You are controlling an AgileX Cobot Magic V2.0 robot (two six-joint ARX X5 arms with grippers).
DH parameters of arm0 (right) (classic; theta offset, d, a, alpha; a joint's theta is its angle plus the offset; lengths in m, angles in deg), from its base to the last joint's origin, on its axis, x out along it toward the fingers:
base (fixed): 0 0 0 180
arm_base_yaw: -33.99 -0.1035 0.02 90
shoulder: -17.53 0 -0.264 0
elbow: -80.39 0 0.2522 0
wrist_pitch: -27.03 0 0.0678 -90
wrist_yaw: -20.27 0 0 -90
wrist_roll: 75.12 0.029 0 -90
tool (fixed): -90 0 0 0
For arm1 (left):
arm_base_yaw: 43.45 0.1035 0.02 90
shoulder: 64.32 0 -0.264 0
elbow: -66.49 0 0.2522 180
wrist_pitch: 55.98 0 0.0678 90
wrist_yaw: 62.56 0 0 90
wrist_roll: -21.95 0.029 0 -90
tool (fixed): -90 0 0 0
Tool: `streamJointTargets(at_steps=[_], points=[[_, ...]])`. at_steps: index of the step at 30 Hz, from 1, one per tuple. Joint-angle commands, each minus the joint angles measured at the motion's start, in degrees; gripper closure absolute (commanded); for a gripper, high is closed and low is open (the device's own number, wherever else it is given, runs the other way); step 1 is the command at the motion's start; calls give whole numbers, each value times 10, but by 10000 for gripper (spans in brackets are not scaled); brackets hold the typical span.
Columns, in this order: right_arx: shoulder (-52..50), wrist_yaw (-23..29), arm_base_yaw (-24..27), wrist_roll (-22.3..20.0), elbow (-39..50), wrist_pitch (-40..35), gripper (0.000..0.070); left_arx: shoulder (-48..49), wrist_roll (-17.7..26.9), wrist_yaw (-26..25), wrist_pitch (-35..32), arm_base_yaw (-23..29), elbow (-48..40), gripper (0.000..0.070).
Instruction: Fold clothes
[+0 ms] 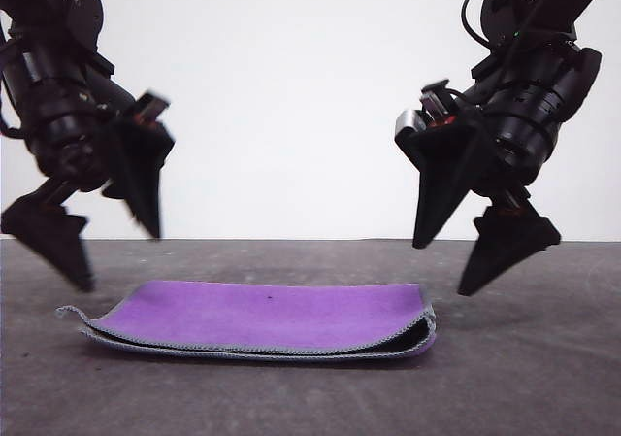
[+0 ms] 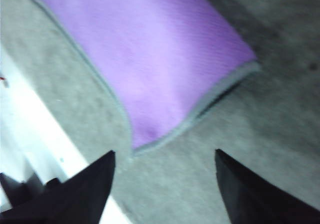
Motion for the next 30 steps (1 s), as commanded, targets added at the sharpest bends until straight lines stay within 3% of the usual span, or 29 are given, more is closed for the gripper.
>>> streamJointTargets(at_steps=[1, 4, 8, 14, 20, 23, 26, 30], points=[[14, 9, 0, 7, -10, -4, 252, -6, -16, 34, -1, 2, 10, 179], [14, 11, 4, 7, -10, -6, 237, -4, -25, 64, -6, 11, 10, 179], [14, 7, 18, 10, -10, 9, 139, 16, -29, 73, -9, 29, 10, 179], [-11, 7, 32, 7, -10, 35, 130, 95, -31, 77, -17, 54, 10, 179], [-108, 13, 32, 17, -10, 40, 130, 192, -42, 114, -30, 59, 10, 179], [-190, 68, 32, 52, -10, 29, 130, 229, -42, 120, -33, 59, 10, 179], [-286, 164, 32, 91, -10, 14, 130, 253, -42, 121, -47, 59, 10, 179], [-421, 271, 32, 112, -8, 6, 130, 268, -42, 133, -53, 65, 9, 179]])
